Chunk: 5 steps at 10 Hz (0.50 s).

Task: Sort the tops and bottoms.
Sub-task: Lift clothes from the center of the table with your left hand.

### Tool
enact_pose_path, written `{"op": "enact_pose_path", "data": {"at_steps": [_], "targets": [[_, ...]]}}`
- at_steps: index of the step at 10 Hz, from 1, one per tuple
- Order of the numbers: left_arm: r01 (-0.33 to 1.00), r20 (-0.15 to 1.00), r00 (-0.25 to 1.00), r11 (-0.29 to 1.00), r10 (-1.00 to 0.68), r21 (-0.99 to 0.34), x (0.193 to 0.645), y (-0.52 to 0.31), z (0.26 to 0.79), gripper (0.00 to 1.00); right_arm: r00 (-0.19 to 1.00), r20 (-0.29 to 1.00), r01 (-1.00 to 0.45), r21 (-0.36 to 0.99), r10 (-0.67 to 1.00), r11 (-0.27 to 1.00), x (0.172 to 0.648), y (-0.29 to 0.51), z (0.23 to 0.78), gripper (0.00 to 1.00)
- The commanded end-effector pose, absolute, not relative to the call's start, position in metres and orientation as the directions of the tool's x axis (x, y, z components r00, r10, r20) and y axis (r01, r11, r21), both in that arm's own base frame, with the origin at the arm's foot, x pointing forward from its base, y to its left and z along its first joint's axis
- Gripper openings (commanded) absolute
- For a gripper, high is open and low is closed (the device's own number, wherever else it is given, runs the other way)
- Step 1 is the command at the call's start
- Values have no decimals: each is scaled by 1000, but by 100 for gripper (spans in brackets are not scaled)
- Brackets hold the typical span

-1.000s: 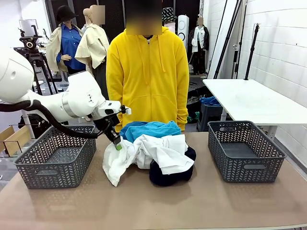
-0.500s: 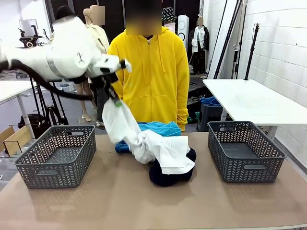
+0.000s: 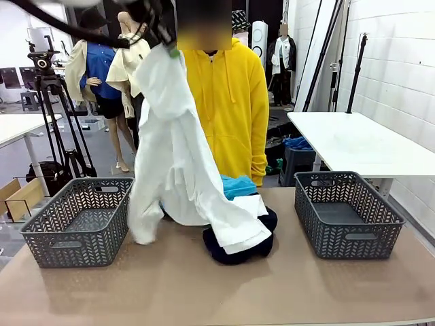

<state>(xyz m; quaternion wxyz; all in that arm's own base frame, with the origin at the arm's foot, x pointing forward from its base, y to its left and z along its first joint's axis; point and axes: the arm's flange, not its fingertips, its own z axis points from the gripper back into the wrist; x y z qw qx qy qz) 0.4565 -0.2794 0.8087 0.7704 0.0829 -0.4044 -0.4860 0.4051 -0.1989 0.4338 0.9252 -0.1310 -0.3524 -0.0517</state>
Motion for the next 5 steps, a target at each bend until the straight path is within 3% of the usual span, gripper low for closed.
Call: {"op": "enact_pose_path", "data": {"at_steps": [1,5], "targets": [[602,552,236,566,-800,563,443,-306,853,0,751,660,178,-213,7,961,405,-199,433,100],[483,642,274,680,-716,551,386,-316,948,0,751,660,178,-213,7,961,405,-199,433,100]]}}
